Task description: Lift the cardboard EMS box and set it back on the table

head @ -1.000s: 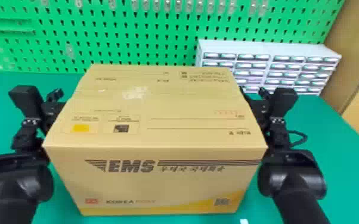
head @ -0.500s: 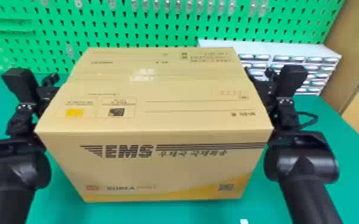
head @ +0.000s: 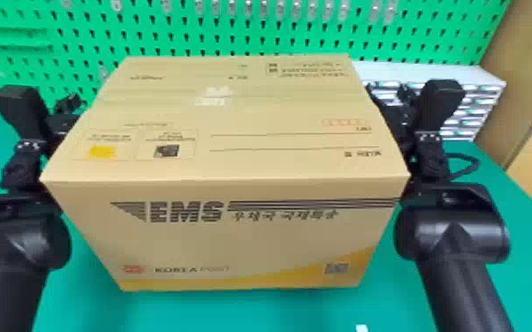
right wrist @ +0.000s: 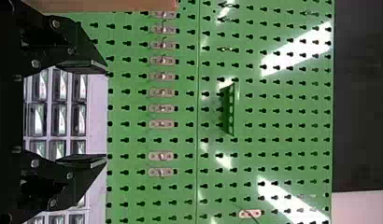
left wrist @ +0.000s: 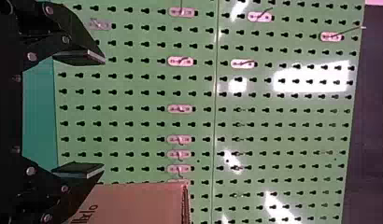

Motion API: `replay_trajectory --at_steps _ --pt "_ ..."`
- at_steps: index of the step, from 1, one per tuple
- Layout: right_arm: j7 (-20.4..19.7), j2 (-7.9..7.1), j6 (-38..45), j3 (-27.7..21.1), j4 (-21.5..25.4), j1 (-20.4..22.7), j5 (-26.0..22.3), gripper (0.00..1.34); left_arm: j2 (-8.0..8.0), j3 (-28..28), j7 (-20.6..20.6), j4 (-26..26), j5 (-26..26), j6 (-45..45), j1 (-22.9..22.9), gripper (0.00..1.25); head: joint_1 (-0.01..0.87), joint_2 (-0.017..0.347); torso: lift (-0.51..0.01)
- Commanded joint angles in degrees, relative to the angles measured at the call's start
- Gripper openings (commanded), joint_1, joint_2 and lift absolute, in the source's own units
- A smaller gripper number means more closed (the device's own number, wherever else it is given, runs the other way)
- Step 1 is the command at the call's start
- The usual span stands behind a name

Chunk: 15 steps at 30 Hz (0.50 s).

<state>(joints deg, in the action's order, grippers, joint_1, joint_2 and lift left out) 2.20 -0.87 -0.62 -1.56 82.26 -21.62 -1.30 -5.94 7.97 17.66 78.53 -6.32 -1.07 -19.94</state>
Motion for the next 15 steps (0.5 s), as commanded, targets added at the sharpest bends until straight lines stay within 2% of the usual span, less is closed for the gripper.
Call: replay_trajectory --at_steps 1,15 --pt "0.0 -0.01 0.0 -0.03 0.18 -0.08 0.07 0.77 -0.04 0.03 0.01 0.39 0.0 0.02 -0.01 0.81 0.678 -0.017 -0.098" --pt "0.0 -0.01 0.44 -0.2 0.18 -0.26 0.59 0.77 0.05 -0.23 -0.08 0.48 -0.09 0.02 -0.1 0.81 0.678 -0.017 -0.098"
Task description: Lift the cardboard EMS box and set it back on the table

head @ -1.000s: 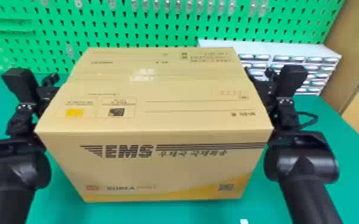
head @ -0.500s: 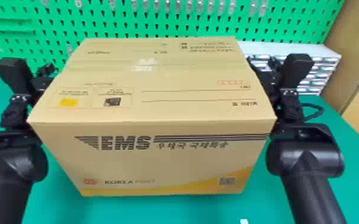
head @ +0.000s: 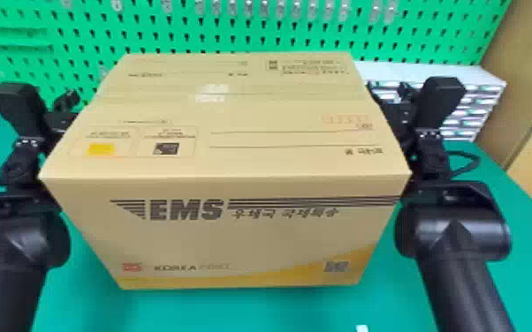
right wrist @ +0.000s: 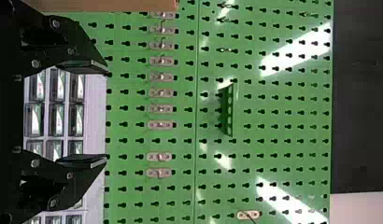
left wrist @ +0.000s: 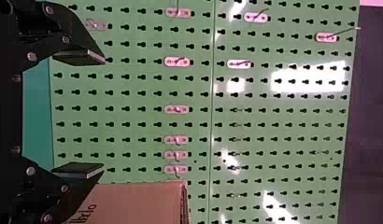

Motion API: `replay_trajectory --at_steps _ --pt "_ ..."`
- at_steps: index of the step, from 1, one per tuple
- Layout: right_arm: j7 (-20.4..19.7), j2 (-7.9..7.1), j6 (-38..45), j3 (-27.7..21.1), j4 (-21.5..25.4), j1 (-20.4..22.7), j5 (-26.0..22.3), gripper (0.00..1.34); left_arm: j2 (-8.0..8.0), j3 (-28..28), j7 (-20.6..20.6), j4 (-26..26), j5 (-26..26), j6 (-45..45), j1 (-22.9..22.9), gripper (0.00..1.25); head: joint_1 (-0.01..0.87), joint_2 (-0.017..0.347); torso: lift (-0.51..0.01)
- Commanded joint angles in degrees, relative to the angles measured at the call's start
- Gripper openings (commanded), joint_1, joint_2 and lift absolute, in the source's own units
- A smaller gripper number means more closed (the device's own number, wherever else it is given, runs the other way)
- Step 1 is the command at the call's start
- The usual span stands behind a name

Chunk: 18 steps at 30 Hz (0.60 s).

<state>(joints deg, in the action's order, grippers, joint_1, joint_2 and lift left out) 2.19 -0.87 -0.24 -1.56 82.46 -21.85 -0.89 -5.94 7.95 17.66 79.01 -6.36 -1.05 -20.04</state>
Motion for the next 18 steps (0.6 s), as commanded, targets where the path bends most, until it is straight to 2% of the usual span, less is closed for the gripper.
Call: replay_trajectory --at_steps 1,18 --pt "0.01 -0.09 0.07 -0.11 -0.02 -0.04 0.18 0.77 -0.04 -0.3 -0.08 0.01 -0.05 0.0 0.0 0.81 0.678 -0.017 -0.098" --pt "0.01 -0.62 -2.57 -0.02 -5.91 0.75 -0.96 0.77 0.05 -0.48 0.01 -3.33 -0.41 -0.71 1.14 0.81 0.678 -0.017 -0.098"
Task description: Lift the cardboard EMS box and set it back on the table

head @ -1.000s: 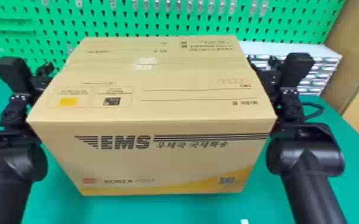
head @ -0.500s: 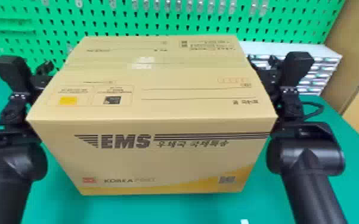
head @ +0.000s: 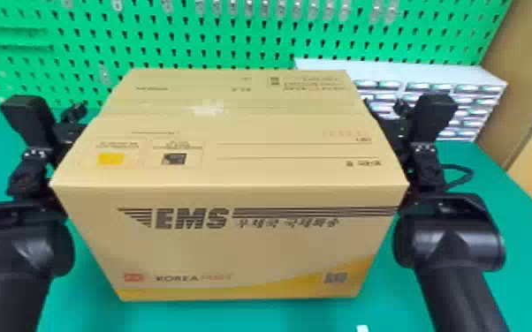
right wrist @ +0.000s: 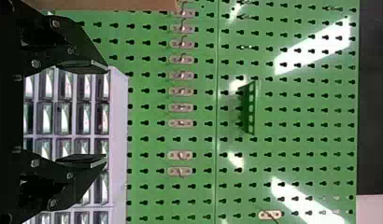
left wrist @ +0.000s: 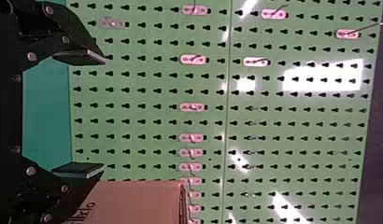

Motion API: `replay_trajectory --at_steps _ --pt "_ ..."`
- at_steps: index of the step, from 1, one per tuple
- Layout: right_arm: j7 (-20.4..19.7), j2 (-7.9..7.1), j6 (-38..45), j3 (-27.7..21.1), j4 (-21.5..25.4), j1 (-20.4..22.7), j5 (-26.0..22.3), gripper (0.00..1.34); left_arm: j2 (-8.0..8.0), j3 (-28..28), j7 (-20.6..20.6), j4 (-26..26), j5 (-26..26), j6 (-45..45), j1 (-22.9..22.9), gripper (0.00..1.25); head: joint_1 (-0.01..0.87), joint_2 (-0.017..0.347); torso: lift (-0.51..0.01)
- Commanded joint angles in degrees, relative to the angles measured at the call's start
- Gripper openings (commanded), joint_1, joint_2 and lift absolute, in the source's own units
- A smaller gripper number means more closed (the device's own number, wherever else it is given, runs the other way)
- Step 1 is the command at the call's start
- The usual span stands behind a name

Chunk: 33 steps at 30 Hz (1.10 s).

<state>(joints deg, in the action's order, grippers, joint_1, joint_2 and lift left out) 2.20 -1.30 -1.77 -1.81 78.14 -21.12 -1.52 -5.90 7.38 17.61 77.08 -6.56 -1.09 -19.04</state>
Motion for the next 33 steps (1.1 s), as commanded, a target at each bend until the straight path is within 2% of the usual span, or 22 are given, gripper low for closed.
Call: replay_trajectory --at_steps 1,33 --pt "0.0 -0.19 -1.31 0.32 -1.94 0.12 -0.42 0.77 0.01 0.01 0.06 -2.02 -0.39 -1.29 0.14 0.81 0.678 -0.017 -0.098" --pt "0.0 -0.89 -1.66 0.58 -7.13 2.31 -3.05 0.77 0.01 -0.08 0.06 -8.0 -2.85 -2.43 1.63 0.81 0.678 -0.017 -0.098"
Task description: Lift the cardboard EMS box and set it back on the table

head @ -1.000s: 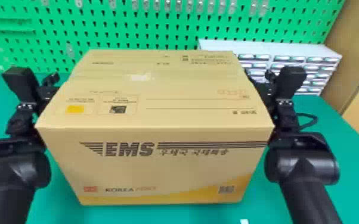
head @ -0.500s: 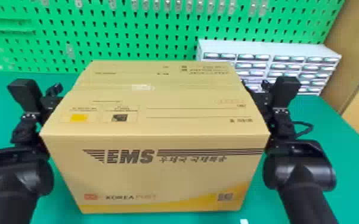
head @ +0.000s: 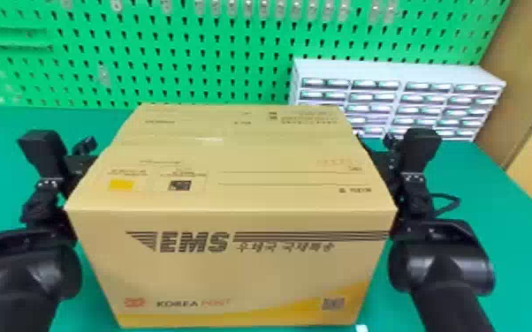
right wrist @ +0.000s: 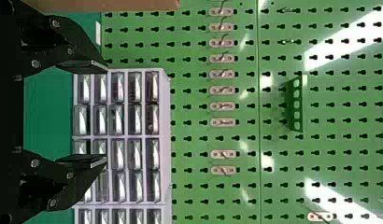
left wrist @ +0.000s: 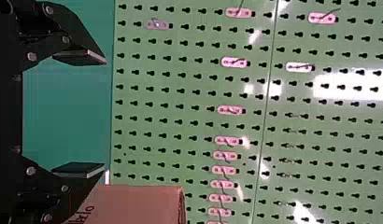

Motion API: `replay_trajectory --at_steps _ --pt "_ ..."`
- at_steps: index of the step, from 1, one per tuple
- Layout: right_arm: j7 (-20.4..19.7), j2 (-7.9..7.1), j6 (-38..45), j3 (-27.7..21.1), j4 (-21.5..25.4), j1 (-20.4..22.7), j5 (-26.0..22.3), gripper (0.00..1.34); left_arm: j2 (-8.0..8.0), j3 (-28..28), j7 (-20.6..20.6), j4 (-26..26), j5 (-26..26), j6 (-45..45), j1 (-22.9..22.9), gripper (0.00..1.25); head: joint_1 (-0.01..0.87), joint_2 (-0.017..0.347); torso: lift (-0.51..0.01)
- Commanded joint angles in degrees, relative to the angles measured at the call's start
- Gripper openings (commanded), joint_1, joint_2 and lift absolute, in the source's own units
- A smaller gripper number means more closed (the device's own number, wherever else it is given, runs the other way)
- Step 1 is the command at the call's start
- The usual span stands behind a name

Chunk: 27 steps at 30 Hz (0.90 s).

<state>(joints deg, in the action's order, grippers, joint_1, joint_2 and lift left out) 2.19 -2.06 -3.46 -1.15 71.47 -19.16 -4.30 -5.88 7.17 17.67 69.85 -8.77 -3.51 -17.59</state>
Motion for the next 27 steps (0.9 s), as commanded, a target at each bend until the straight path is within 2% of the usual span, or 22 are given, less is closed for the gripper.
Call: replay_trajectory --at_steps 1,20,27 --pt "0.0 -0.13 0.03 -0.08 -0.54 0.35 -0.36 0.77 -0.01 0.04 0.0 -1.03 -0.64 0.09 0.19 0.81 0.678 -0.017 -0.098" --pt "0.0 -1.01 0.03 -0.26 -1.68 1.32 -1.15 0.77 -0.01 0.3 0.0 -1.91 -0.46 0.0 0.89 0.81 0.678 -0.017 -0.098" --pt "0.0 -1.72 -0.06 -1.23 -1.6 1.85 -1.32 0.77 -0.09 2.76 0.0 -2.0 0.42 0.0 1.07 0.81 0.678 -0.017 -0.098"
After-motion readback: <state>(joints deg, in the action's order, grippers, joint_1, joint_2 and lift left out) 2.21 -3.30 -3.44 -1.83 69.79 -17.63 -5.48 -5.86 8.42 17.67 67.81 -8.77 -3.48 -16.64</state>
